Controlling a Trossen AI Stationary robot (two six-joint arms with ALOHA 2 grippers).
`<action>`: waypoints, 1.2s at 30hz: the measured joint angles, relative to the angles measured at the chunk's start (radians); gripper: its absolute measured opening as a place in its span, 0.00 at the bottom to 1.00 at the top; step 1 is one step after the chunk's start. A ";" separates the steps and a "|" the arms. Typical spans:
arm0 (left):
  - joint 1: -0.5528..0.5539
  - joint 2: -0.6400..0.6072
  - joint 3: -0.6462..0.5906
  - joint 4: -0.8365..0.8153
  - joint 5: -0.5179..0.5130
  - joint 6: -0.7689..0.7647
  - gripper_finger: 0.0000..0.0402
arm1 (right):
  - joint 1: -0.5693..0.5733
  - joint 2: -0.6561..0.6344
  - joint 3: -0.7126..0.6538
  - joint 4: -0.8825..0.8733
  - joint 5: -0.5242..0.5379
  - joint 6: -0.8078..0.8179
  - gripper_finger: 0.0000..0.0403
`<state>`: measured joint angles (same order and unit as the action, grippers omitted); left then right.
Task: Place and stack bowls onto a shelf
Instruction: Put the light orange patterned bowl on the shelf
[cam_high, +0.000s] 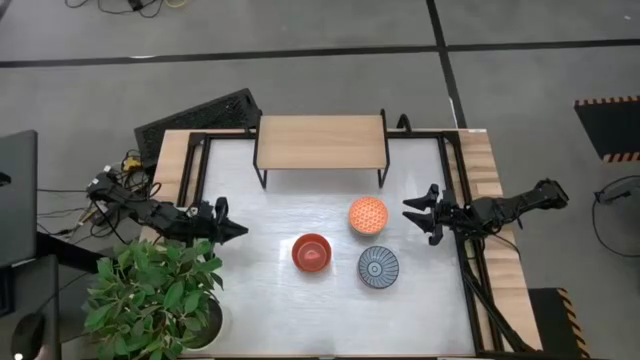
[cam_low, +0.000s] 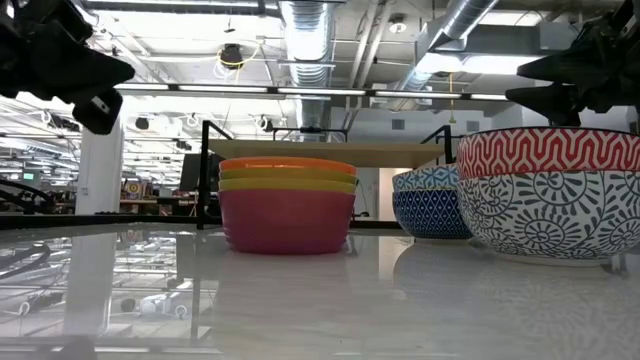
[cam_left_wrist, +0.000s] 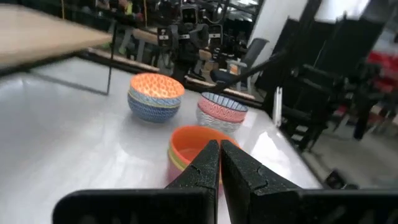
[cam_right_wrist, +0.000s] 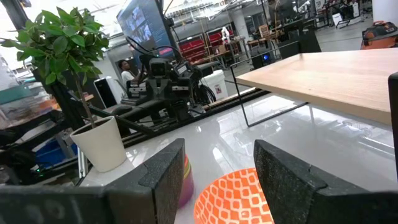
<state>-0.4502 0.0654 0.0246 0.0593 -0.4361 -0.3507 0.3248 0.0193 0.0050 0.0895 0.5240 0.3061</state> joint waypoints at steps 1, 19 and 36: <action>0.002 0.000 0.000 0.000 -0.022 -0.032 0.00 | 0.000 0.000 0.000 0.000 0.000 0.000 0.54; 0.003 0.000 0.000 0.112 -0.247 -0.403 0.00 | 0.000 0.000 0.000 0.000 0.000 0.000 0.54; 0.003 0.000 0.000 0.674 -0.305 -0.156 0.04 | -0.016 0.000 0.009 0.150 0.115 0.491 0.54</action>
<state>-0.4473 0.0654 0.0246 0.7337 -0.7414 -0.5066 0.3093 0.0196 0.0139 0.2394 0.6387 0.7973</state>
